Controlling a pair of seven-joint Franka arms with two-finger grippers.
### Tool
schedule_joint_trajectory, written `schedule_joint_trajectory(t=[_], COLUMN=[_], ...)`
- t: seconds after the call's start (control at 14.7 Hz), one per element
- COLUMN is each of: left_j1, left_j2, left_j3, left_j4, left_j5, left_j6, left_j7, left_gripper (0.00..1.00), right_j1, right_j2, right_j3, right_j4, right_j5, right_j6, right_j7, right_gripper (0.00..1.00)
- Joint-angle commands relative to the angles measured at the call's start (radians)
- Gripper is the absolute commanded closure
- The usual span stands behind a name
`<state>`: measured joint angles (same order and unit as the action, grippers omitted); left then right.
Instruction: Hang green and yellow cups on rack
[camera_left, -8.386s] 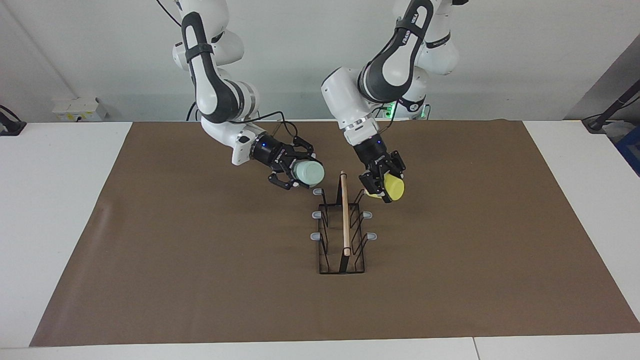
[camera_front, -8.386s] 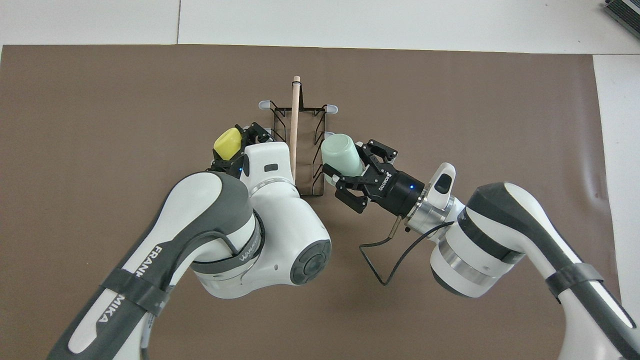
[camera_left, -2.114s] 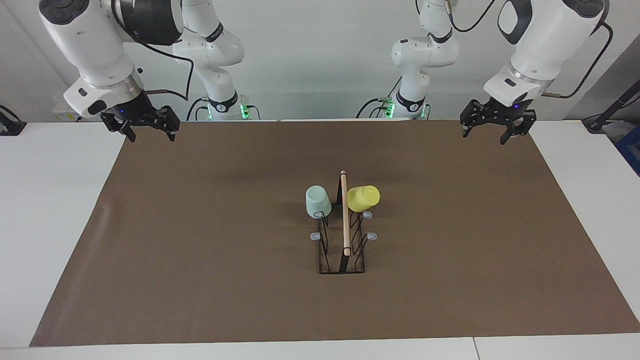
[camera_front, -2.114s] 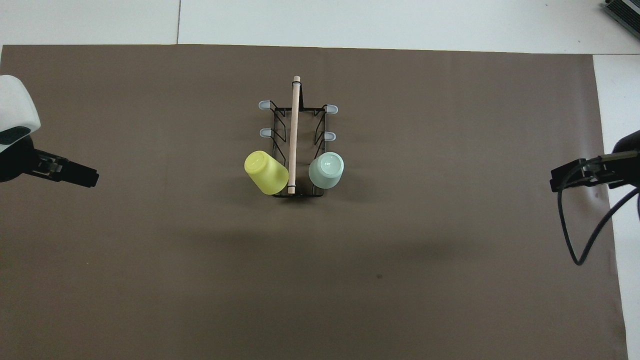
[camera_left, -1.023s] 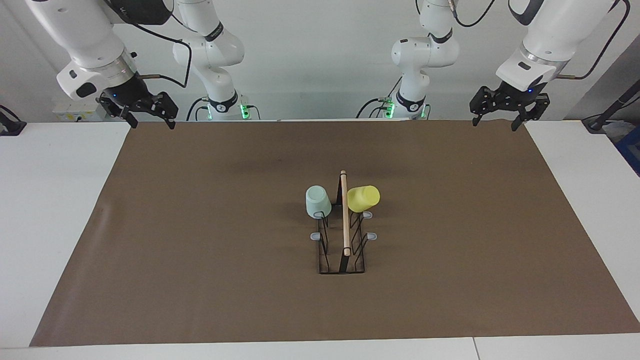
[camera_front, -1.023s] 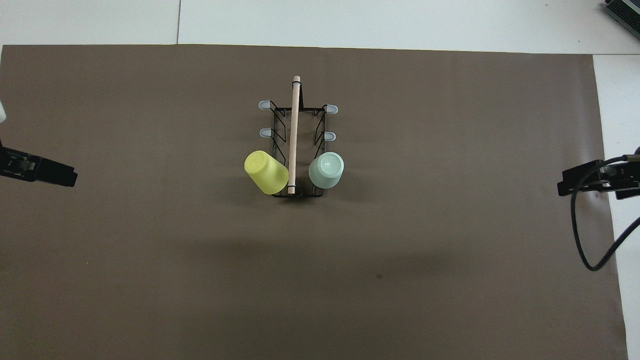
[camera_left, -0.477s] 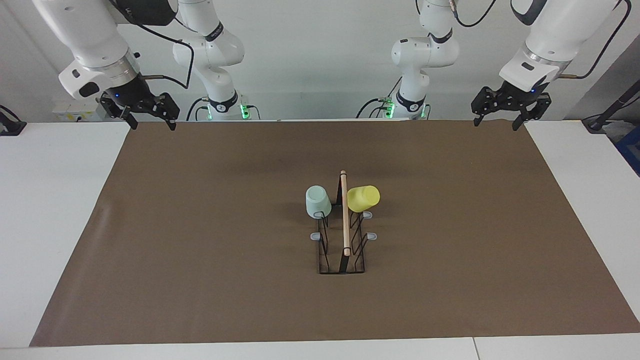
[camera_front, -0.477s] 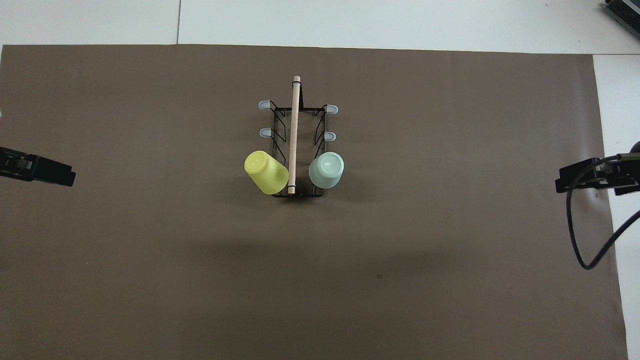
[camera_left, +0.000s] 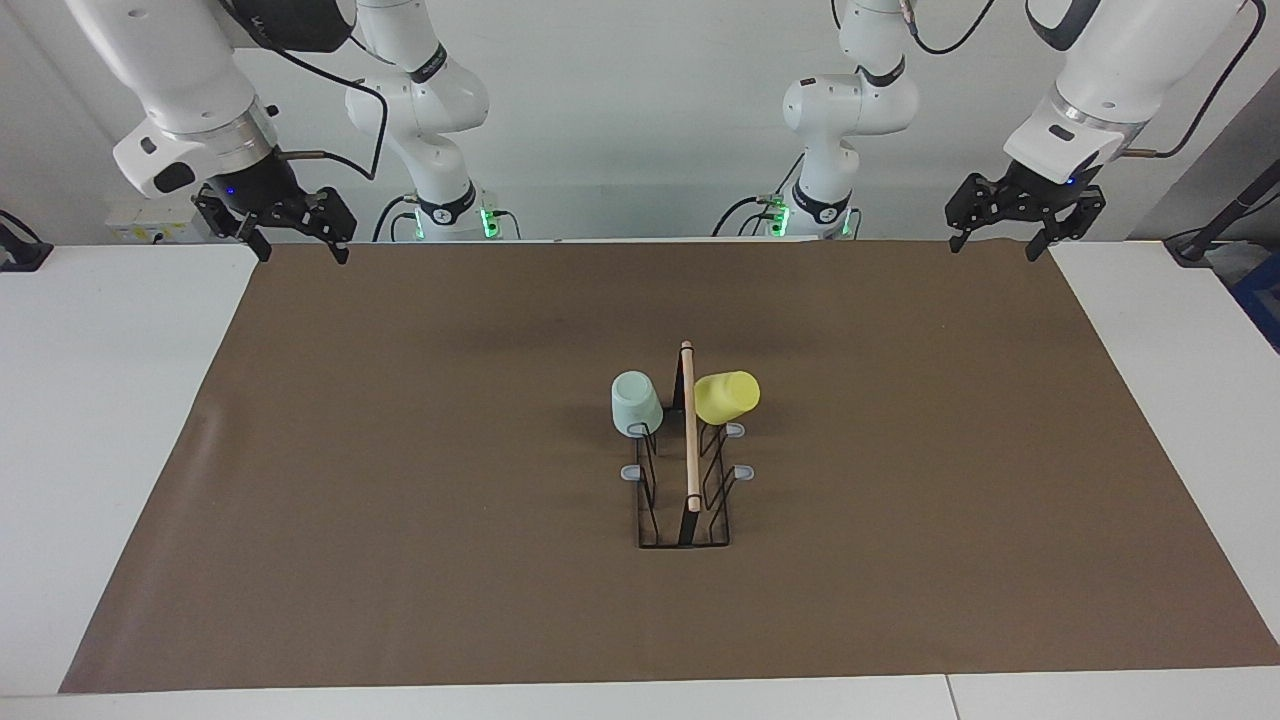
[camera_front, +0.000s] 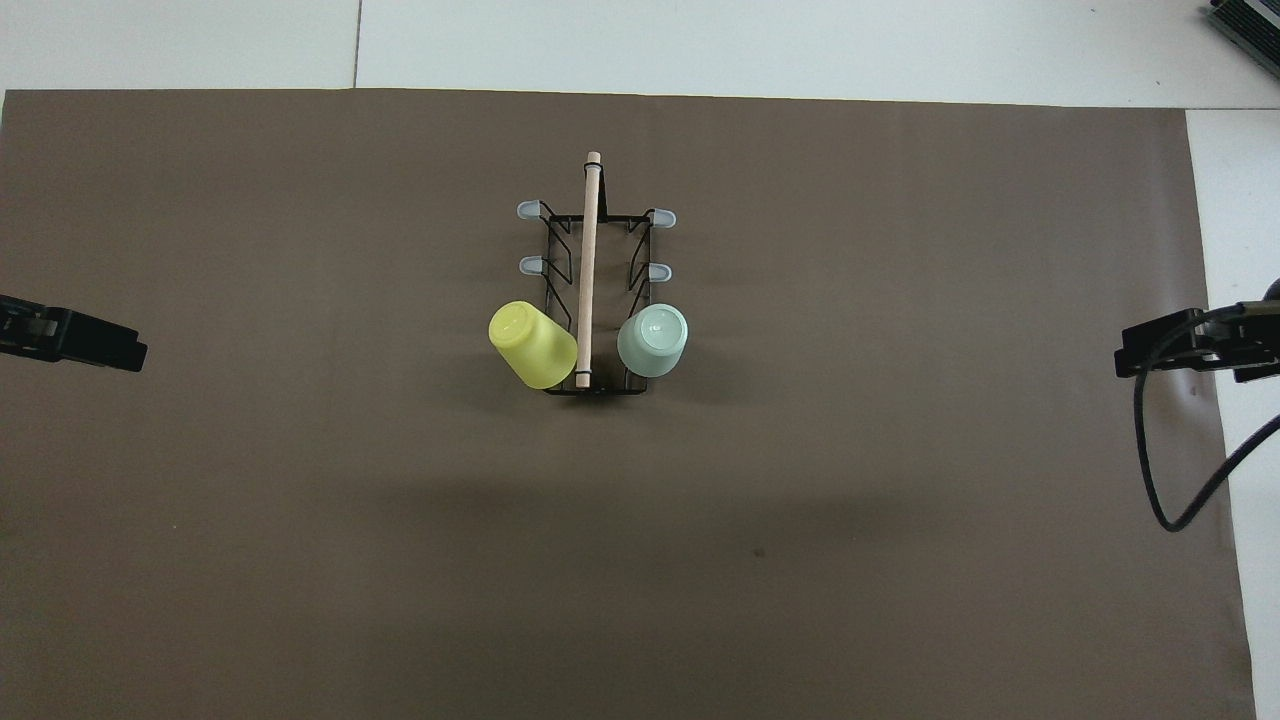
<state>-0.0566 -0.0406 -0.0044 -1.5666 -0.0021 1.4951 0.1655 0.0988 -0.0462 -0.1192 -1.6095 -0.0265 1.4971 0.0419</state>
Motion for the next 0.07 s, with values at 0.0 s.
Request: schedule_joint_trajectory(t=[0.0], left_j1=[0.004], left_j2=[-0.008], left_j3=[0.000], left_j4=[-0.006], left_j5=[-0.015], left_j6=[-0.010], left_j7=[-0.012], left_gripper=[0.00], right_j1=[0.001], right_j2=[-0.012], right_j3=[0.006], right_j4=[-0.010], right_j5=[-0.021], right_j6=[0.017], right_j7=[0.009], right_gripper=[0.00])
